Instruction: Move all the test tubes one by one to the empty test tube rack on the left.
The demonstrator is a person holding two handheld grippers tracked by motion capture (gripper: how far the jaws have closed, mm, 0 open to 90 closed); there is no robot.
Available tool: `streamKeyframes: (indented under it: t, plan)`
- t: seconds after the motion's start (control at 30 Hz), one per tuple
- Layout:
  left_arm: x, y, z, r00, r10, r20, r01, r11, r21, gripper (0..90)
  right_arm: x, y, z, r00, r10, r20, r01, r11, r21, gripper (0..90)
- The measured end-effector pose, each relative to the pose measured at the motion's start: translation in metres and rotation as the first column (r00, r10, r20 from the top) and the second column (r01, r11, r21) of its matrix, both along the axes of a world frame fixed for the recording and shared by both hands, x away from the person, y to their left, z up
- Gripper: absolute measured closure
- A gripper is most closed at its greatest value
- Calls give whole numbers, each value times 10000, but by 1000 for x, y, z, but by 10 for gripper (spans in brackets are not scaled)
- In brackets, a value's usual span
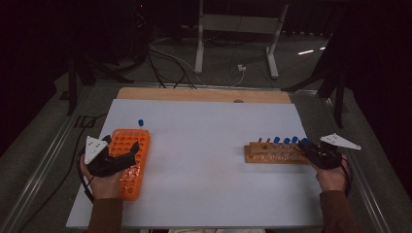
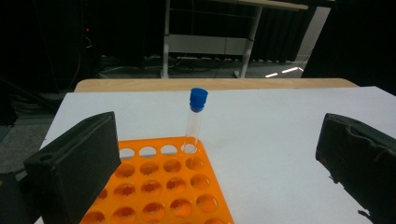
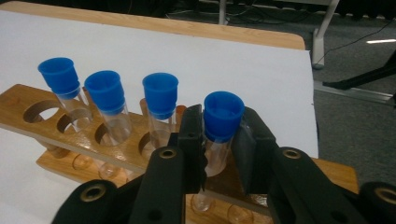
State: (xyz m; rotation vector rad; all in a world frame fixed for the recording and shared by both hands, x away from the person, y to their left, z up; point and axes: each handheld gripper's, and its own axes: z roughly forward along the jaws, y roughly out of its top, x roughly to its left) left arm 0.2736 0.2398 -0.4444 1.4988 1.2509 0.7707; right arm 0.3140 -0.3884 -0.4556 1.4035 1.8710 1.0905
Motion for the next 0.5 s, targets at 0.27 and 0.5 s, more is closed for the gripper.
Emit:
streamKeyframes:
  t: [0.27,0.5]
  plan:
    - [0,2,0,10000,99,3,-99,9999,-17,8,-1,6,-1,9997,55,-227,-60,9997,-236,755]
    - [0,3,-1,9999,128,-40,-128,9999,-10,8,-1,8,3,9997,136,-185,-143,9992,-369,764]
